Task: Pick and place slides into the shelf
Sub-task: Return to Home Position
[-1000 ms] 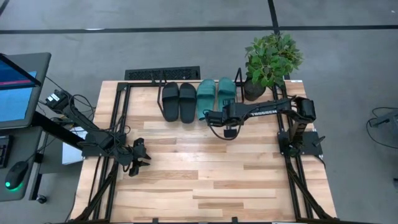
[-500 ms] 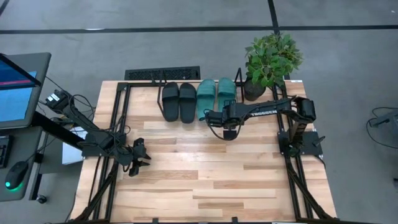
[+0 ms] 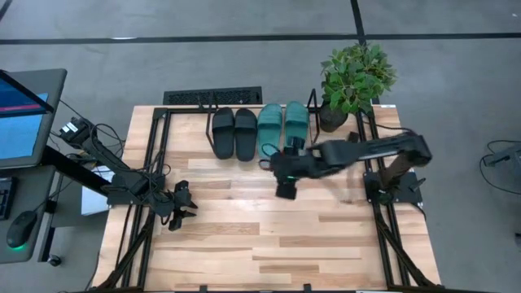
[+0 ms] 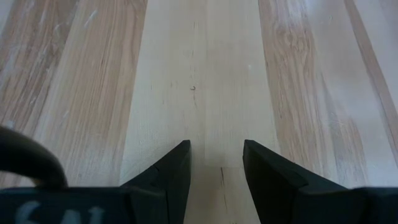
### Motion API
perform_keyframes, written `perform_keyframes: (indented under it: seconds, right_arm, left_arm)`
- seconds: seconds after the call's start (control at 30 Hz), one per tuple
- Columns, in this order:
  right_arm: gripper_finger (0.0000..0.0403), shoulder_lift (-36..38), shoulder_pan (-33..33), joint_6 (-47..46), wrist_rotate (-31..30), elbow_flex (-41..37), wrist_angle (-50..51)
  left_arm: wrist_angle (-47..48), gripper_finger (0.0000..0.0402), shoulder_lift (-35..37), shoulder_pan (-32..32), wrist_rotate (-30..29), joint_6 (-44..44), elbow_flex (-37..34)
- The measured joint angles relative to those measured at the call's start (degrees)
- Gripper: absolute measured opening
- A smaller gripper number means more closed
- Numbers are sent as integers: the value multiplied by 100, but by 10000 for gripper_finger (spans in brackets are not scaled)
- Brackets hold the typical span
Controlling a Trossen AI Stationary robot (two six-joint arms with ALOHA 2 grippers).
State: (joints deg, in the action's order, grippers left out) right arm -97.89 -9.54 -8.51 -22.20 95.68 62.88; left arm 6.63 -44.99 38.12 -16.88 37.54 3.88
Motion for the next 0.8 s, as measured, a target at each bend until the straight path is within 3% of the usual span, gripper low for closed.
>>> perform_keyframes:
  seconds: [0.23,0.4,0.5,0.6,0.7,0.8]
  right_arm:
    - [201,1238,-1343,69,-209,-294,-3874]
    - [202,1776,-2264,1780,-877,-1560,-6387]
    - [203,2089,-2446,2012,-962,-2543,-7430]
    - [202,2349,-2455,1701,-986,-3496,-7932]
    - [199,2613,-2399,1416,-987,-4200,-7552]
    - [198,2670,-2317,555,-967,-4768,-7442]
  left_arm:
    - [0,135,0,1,0,0,0]
    - [0,135,0,0,0,0,0]
    - [0,135,0,0,0,0,0]
    - [0,135,0,-1,0,0,0]
    - [0,135,0,-1,0,0,0]
    - [0,135,0,-1,0,0,0]
